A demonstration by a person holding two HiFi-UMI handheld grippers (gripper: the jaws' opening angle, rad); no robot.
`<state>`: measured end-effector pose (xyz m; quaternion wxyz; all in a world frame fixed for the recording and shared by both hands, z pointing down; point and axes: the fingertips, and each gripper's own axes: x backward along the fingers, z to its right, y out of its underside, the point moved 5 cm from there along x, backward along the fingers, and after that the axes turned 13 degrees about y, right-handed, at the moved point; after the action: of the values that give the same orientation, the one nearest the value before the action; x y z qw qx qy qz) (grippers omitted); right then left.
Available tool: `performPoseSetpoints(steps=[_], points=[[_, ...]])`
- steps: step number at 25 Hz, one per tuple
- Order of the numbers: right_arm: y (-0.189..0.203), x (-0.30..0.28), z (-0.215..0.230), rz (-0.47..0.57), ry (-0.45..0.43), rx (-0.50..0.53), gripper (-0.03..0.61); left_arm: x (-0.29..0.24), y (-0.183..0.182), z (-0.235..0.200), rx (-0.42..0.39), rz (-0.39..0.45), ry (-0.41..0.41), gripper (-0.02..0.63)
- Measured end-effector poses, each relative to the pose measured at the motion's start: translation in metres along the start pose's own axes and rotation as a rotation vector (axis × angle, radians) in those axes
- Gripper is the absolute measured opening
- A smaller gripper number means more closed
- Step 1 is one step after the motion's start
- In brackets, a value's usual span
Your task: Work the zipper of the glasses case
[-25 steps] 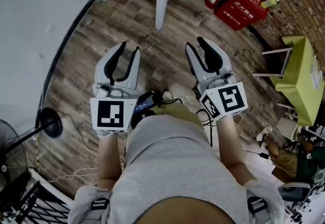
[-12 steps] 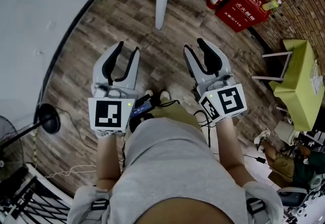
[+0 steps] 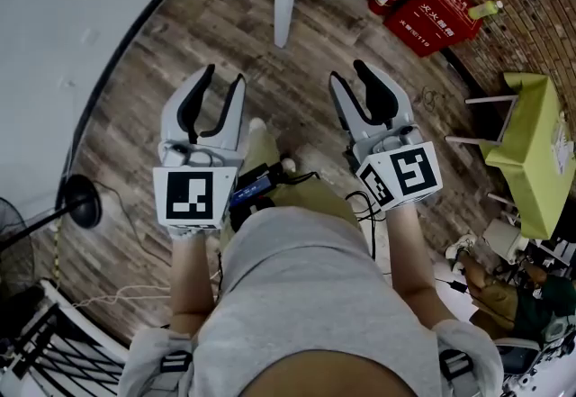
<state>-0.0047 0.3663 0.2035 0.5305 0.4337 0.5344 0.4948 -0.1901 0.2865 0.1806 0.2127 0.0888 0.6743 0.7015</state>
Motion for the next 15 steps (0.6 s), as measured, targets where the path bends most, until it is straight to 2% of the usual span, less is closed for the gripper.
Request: performPoseSetpoints(steps=[7,15], points=[[0.006,-0.028,0.017,-0.006,0.026,-0.006,0.156,-0.032,0.003,-0.020,-0.007,0.025,0.015,0.148],[-0.011,-0.114,0.039,-0.005,0.052,-0.006,0.156,-0.103,0.001,-0.089,-0.027,0.017,0.056,0.149]])
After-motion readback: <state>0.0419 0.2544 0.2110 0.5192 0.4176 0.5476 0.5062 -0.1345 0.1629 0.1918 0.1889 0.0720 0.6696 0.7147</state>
